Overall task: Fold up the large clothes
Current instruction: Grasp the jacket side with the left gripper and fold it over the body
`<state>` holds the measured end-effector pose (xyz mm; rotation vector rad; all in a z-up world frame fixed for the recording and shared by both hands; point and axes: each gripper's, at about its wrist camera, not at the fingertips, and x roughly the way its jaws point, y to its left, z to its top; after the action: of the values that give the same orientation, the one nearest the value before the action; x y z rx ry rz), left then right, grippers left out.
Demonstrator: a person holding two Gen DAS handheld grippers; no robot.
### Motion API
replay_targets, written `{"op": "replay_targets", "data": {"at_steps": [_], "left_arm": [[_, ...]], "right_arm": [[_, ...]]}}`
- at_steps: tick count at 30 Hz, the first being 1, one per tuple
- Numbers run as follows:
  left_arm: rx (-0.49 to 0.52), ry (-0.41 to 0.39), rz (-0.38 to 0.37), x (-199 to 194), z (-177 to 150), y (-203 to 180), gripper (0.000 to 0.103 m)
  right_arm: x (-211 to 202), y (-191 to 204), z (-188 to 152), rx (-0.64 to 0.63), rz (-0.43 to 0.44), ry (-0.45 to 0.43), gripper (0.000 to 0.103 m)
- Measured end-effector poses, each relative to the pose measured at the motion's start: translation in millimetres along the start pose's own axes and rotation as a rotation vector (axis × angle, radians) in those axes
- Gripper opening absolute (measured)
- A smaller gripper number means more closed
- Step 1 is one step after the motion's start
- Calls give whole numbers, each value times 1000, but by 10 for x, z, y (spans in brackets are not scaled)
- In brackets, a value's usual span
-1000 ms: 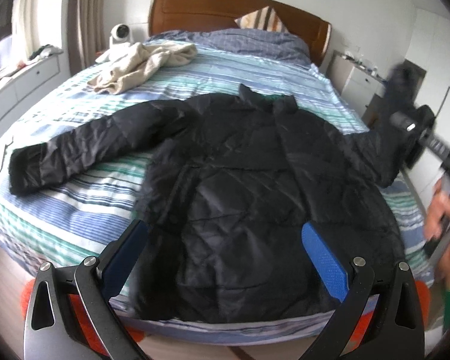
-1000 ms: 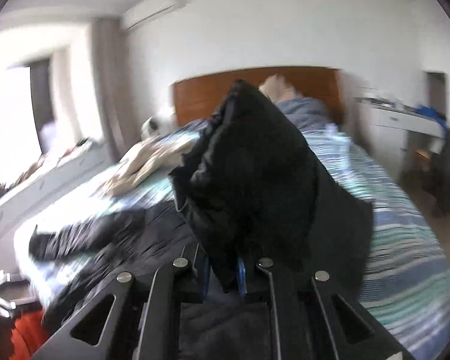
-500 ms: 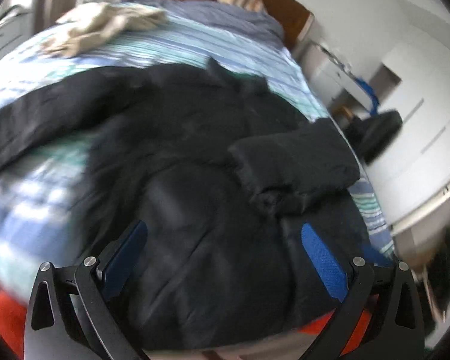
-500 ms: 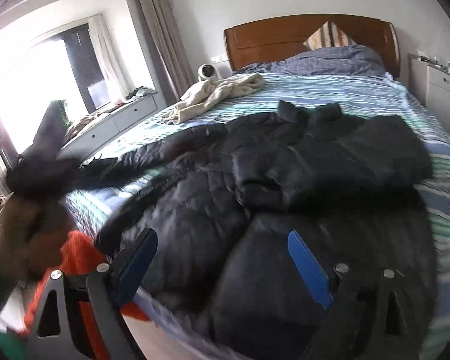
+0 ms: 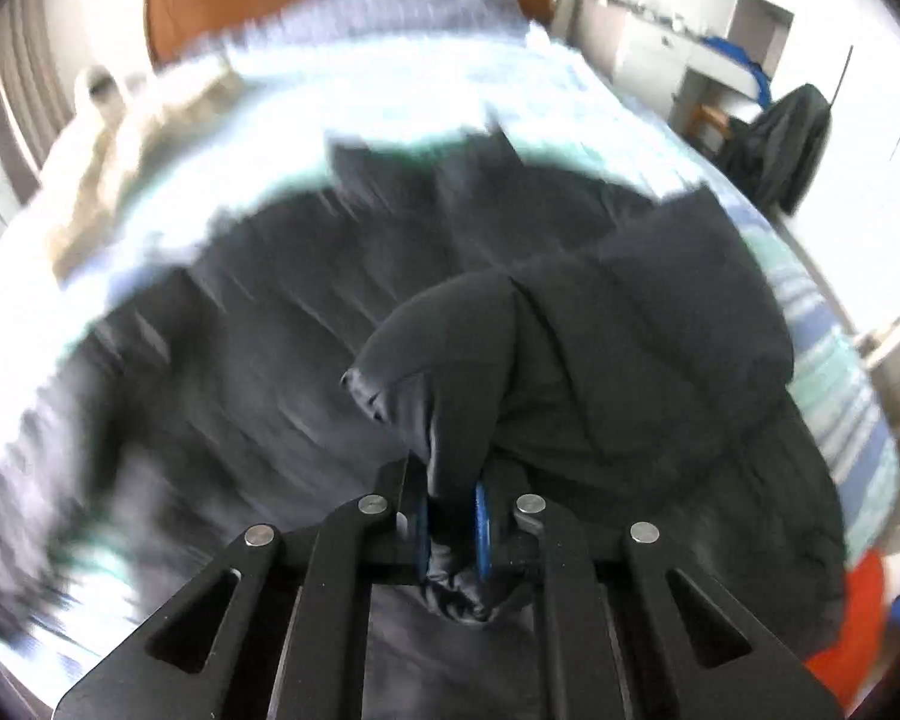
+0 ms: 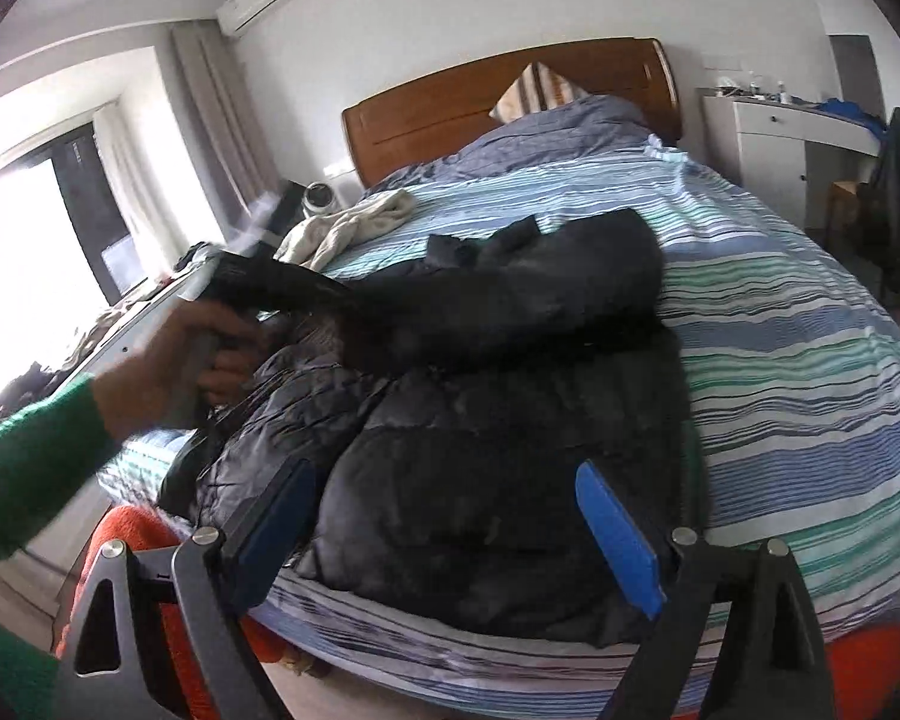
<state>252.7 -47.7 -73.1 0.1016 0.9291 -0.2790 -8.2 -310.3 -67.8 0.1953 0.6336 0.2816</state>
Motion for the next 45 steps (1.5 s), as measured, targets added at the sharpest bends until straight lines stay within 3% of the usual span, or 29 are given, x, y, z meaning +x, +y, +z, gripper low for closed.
{"op": "replay_targets", "data": {"at_steps": [3,7,10,16,18,19,24,27,29,31,35,39,41,43,45], "left_arm": [[-38,-50,113,-19,192,415,10],[-105,-13,223,416,150,898,10],[-157,35,199,738,17,1085,11],[-205,7,160,979,-99,1218,18],[-217,4,151,1038,-115,1284,22],[-219,3,148,1061,-133,1295,23],[-228,-8,140,1162,-222,1317,29],[-239,-17,132,1199,-270,1327,30],[-241,-23,128,1219,-293,1328,32],[-242,-32,121,1226,-303,1329,32],[-241,-48,123,1245,-344,1326,32],[-234,-66,134,1249,-370,1302,32],[-237,-69,131,1248,-379,1304,32],[-242,-70,125,1249,-382,1311,32],[-244,-71,123,1252,-380,1309,32]], "right_arm": [[56,-102,133,6,-16,-10,91],[219,-129,361,11,-20,-3,91],[397,-148,638,-29,-45,40,91],[1061,-556,1358,-21,-83,90,86],[1414,-772,1602,28,-103,125,33],[1577,-864,1677,54,-103,148,28],[2427,-1164,1875,134,-137,180,28],[2998,-1324,1621,177,-160,275,28],[3355,-1405,1316,182,-157,394,26],[3355,-1425,1257,194,-152,373,26],[3286,-1399,1452,189,-170,431,26],[3174,-1384,1976,157,-175,283,26],[3299,-1453,2154,190,-175,254,27],[3547,-1575,2176,217,-214,277,27],[3869,-1790,1991,297,-234,351,27]]}}
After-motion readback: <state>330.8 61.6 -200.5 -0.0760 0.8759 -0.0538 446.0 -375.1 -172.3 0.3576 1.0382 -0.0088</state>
